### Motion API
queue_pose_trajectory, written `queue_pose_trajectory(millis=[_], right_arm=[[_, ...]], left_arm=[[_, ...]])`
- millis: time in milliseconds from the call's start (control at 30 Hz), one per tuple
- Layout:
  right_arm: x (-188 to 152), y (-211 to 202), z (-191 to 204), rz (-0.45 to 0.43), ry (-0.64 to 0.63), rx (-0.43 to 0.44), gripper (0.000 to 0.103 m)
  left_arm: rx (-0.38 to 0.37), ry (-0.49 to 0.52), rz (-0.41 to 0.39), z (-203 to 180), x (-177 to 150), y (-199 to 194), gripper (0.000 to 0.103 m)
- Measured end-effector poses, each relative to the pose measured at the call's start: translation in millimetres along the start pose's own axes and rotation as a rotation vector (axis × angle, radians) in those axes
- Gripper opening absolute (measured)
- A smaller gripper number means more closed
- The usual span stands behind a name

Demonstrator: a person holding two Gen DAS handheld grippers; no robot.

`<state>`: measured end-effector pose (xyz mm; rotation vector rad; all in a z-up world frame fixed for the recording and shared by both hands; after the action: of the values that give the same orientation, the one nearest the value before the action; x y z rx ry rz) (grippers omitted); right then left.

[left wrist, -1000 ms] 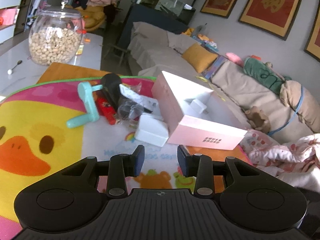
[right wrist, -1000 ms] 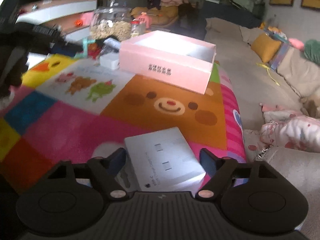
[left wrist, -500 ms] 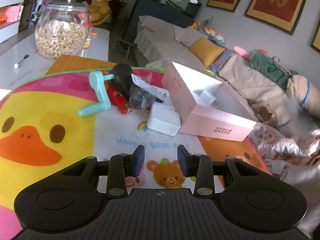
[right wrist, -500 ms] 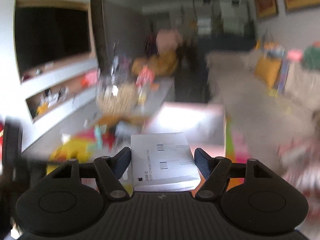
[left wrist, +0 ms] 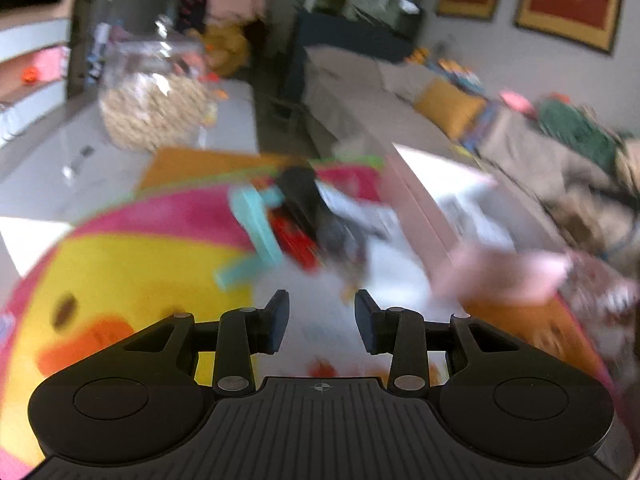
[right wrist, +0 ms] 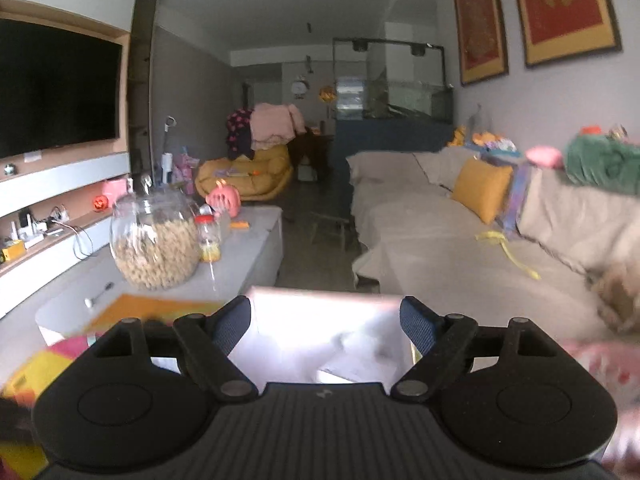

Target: Organize rigid objects

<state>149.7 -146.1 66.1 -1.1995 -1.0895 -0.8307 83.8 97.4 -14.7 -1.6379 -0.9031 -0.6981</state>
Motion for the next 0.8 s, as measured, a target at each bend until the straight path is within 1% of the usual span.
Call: queue_pose_trajectory(millis=[33, 100, 167, 233, 267, 333, 400, 467, 567, 600, 633, 667, 700, 733, 800], right_arm=[[-13, -1, 0, 0.019, 0.003, 0.014, 0.082], [-38, -3, 3, 0.073, 0.027, 0.071, 0.082], [-54, -5, 6, 0.111, 0.046, 0.115, 0.082], [-66, -3, 11, 0.138, 0.056, 0.148, 0.082], [-72, -2, 15, 0.152, 0.065, 0.166, 0.082], [-82, -2, 22, 0.178, 0.069, 0.194, 0.082], [-89, -2, 28, 0.194, 0.072, 0.216, 0.082], [-97, -3, 32, 0.215, 0.075, 0.229, 0.082], [-106, -5, 32, 0.230, 0.077, 0.227, 0.082], [-107, -7, 32, 0.236, 0.077, 0.225, 0.082], [-110, -7, 33, 0.245, 0.072, 0.224, 0.082], [-113, -6, 33, 0.253, 0.068, 0.223, 0.082], [-114, -6, 34, 0.258, 0.065, 0.222, 0.082], [-115, -5, 35, 0.262, 0.061, 0.221, 0.082], [-117, -4, 36, 0.269, 0.056, 0.221, 0.082]], left_arm=[[0.021, -0.007, -0.016, 5, 9, 2, 0.040], [0.047, -0.024, -0.036, 10, 22, 7, 0.040], [0.011, -0.052, -0.042, 5, 34, 13, 0.040], [-0.040, -0.074, -0.031, -6, 42, 22, 0.040], [-0.067, -0.071, -0.024, -13, 47, 28, 0.040], [-0.097, -0.046, -0.022, -27, 57, 41, 0.040], [-0.103, -0.013, -0.010, -40, 69, 68, 0.040], [-0.085, 0.008, 0.019, -45, 75, 97, 0.040], [-0.054, 0.020, 0.085, -45, 75, 143, 0.038], [-0.039, 0.014, 0.100, -43, 73, 157, 0.035], [-0.034, 0.009, 0.110, -41, 72, 166, 0.035], [-0.019, 0.020, 0.099, -39, 72, 175, 0.034], [0.000, 0.059, 0.078, -41, 74, 179, 0.031], [0.015, 0.118, 0.086, -44, 74, 185, 0.031], [0.018, 0.238, 0.115, -55, 69, 189, 0.030]])
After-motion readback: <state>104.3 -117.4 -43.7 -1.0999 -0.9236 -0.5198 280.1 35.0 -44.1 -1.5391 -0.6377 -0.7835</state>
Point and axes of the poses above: each gripper's, at about its wrist camera, not at the fingertips, and y roughly the way its jaws point, z to its left, x to its top, the point moved 10 cm from there along y, roughly the way its jaws point, and after that the axes turned 3 degrees about -z, right-handed, at the moved point
